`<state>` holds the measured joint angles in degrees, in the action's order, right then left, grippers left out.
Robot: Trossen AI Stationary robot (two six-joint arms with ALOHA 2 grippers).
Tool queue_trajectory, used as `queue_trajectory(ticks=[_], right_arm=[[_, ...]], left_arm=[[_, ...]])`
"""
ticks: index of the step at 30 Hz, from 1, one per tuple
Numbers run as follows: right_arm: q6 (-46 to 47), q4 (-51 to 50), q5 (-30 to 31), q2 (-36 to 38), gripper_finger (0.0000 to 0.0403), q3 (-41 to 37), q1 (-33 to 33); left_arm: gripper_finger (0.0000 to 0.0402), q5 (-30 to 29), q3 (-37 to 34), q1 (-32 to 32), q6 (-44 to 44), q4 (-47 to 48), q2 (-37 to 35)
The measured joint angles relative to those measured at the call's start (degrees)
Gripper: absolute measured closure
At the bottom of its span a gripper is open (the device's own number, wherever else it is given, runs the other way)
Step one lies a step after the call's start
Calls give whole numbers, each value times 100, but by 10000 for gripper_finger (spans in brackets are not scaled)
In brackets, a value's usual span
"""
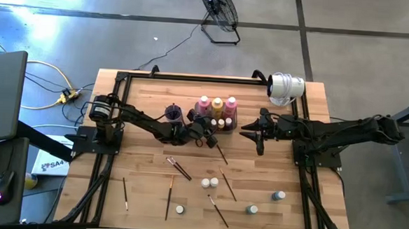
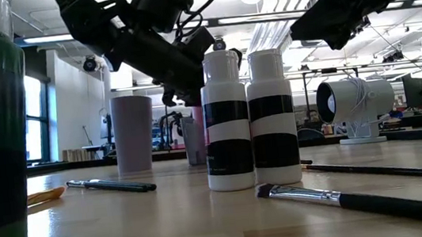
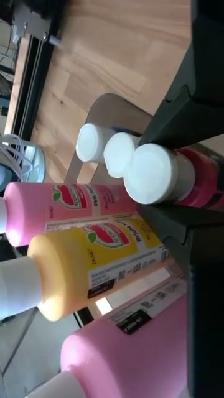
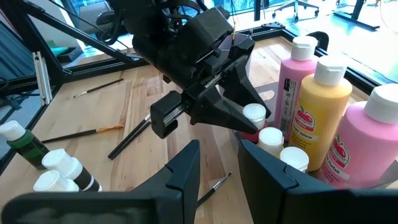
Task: Pick & Place Paint Supplies
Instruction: Put the small red paint bottle into the gray bin, then put the small green paint bottle into the gray bin
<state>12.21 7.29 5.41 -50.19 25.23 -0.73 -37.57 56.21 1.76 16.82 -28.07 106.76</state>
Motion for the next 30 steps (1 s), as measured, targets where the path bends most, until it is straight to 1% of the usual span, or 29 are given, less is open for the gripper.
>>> queue_trajectory(ticks=[7,11,16,22,24,26,28,30], right_arm=[[0,0,-11,0,302,0,0],[0,0,-10,0,302,0,-2],[0,-2,-9,1,302,0,0],[0,-17,-9,-1,302,0,-1],[0,-18,-8,1,302,0,-2],[0,-18,-10,1,302,0,-2],[2,-20,-72,1,302,0,-2],[2,-20,-142,0,302,0,0]], left_arm=[[188,-6,0,-80,-1,94,-4],[165,-6,0,-100,-2,84,-8],[160,-8,0,-103,-12,73,-186],[160,25,0,-90,-298,76,-552],[160,178,0,-88,-325,84,-650],[160,454,0,-62,-351,118,-720],[160,736,0,-32,-620,131,-776],[160,833,-2,59,-918,242,-873]])
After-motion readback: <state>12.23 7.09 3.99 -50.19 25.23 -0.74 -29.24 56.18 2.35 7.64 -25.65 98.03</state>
